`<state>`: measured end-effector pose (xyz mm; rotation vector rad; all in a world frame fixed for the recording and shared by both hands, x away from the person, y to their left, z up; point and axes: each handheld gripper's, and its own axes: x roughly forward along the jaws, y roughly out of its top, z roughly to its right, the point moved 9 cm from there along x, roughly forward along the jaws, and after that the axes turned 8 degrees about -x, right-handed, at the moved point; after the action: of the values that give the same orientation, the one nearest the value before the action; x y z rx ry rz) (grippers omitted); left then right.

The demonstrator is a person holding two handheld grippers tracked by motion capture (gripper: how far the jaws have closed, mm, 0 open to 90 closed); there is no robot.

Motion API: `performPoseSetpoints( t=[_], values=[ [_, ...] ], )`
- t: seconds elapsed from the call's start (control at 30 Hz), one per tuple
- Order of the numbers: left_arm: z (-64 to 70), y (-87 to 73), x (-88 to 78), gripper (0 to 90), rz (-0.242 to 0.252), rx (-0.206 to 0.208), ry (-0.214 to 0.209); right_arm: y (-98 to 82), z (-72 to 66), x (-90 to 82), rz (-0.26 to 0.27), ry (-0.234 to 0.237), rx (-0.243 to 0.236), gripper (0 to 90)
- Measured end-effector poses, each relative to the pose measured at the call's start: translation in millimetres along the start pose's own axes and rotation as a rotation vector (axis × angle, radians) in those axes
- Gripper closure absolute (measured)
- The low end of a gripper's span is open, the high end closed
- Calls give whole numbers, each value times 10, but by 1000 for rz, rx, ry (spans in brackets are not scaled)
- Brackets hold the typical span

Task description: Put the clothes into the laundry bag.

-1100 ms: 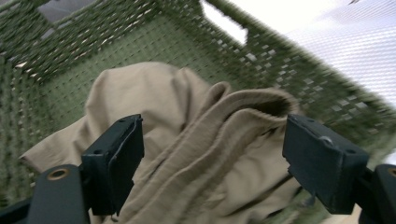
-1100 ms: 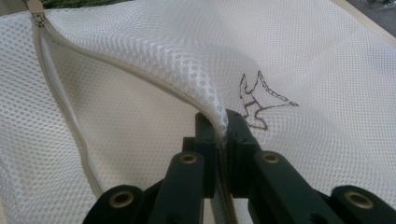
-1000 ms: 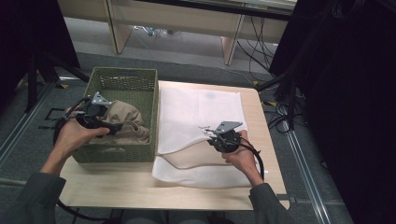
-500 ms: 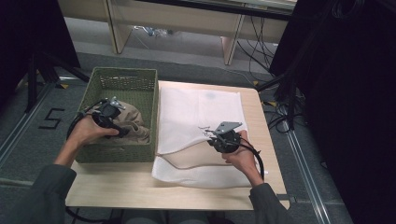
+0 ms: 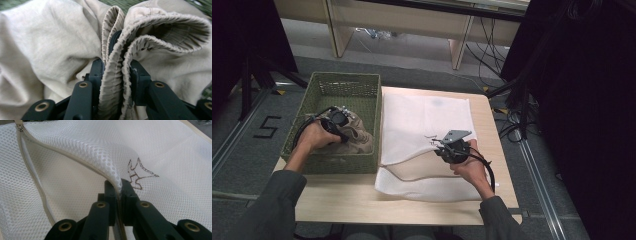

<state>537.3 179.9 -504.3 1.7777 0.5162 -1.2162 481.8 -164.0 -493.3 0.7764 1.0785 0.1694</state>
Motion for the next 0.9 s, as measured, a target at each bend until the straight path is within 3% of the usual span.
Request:
performPoseSetpoints(
  t=[0.1,0.13,0.2,0.33,0.4,0.63,0.9],
  values=[
    [-123,69,4,691,52,-93,75,3,4,0,0,-1,-3,863],
    [-140,76,11,685,52,-108,76,2,7,0,0,-4,-2,863],
    [-99,66,48,615,35,-129,19,-3,1,1,-2,-3,-6,863],
    [-66,26,84,358,7,-126,-16,-4,4,0,-3,0,1,863],
    [-55,-18,101,251,-20,-130,-45,-10,13,3,-4,-9,-21,863],
    [-60,-8,225,209,-19,-130,-105,0,-1,8,-5,-4,-15,862],
    [6,-69,390,150,-47,-118,-129,-13,-1,14,-8,2,-17,861]
  ],
)
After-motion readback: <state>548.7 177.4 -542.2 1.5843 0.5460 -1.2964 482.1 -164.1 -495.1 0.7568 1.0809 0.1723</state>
